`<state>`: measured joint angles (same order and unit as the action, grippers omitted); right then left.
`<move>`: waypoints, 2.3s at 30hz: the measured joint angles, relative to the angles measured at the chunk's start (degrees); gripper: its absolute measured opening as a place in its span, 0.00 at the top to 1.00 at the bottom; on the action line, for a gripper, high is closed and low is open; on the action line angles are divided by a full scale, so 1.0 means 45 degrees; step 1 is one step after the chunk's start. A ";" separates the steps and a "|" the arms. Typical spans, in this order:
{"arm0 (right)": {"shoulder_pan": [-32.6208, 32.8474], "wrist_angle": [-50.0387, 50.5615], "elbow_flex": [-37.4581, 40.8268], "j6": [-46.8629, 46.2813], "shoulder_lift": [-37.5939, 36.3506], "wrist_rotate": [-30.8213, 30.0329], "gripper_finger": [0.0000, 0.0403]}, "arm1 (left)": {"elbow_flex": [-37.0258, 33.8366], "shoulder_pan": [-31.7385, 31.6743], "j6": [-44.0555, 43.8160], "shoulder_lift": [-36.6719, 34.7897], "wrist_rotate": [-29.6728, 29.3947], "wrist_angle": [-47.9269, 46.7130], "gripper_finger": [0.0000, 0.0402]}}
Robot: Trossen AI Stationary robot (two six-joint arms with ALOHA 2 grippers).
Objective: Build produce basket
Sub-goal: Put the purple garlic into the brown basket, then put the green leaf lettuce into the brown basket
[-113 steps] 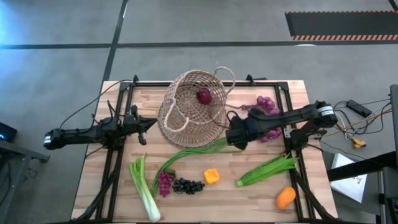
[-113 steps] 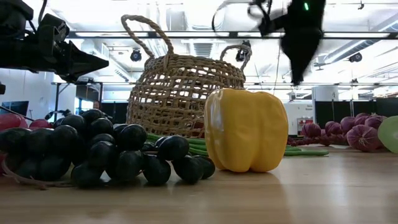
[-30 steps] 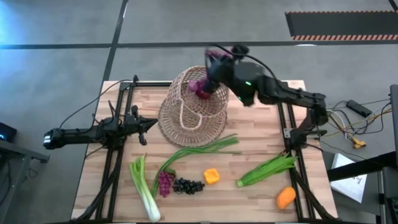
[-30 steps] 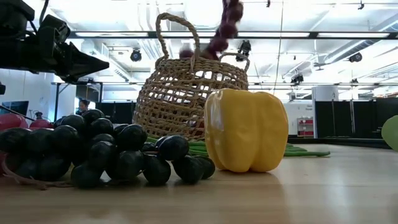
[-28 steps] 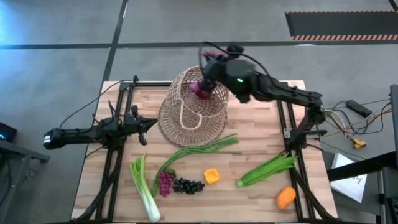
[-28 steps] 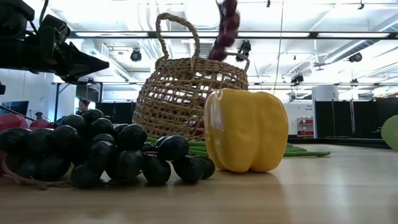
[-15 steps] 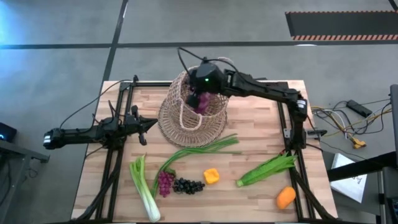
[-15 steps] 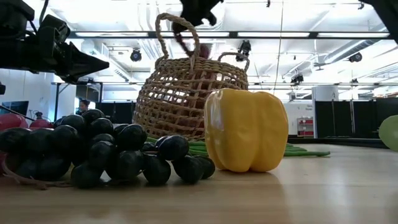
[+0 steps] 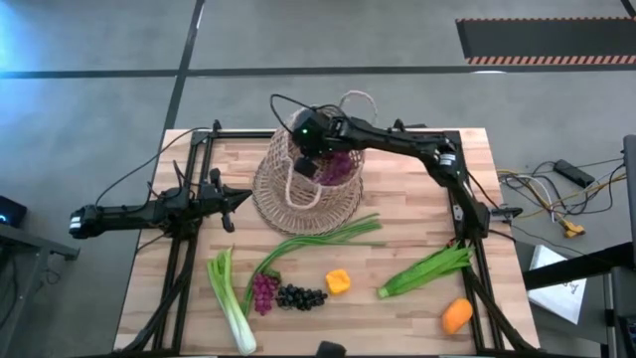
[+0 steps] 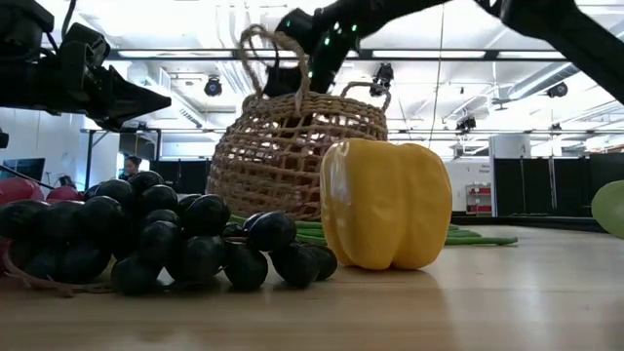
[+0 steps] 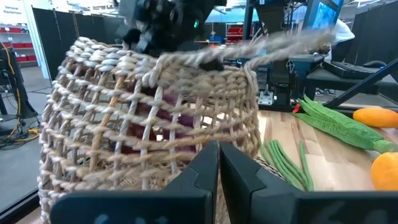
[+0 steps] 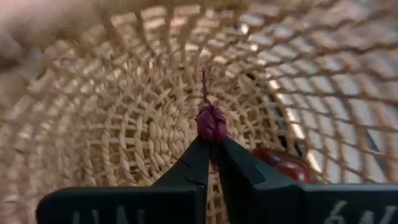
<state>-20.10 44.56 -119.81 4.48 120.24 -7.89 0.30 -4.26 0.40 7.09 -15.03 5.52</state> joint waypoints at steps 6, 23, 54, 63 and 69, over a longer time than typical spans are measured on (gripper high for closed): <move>-0.0212 -0.0112 -0.0019 0.0174 0.0264 -0.0037 0.91 | 0.0000 0.0002 0.0000 0.0000 0.0000 0.0000 1.00; 0.0244 0.1510 0.0291 0.0264 -0.1947 -0.1997 0.62 | 0.0000 -0.0002 0.0000 0.0010 0.0000 -0.0005 1.00; 1.1357 0.3637 1.1754 -1.0800 -0.9882 -0.1018 0.72 | 0.0000 -0.0003 0.0000 0.0068 0.0000 0.0005 1.00; 1.2854 0.6425 1.1729 -1.4129 -0.9670 0.1766 0.40 | 0.0000 -0.0003 0.0000 0.0083 0.0000 0.0002 1.00; 1.4403 0.7343 1.2220 -1.3209 -0.8661 0.2563 0.23 | 0.0000 -0.0003 0.0000 0.0063 0.0000 0.0008 1.00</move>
<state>44.71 77.61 -64.82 -54.96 81.26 3.64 0.30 -4.27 0.40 7.38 -15.03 5.55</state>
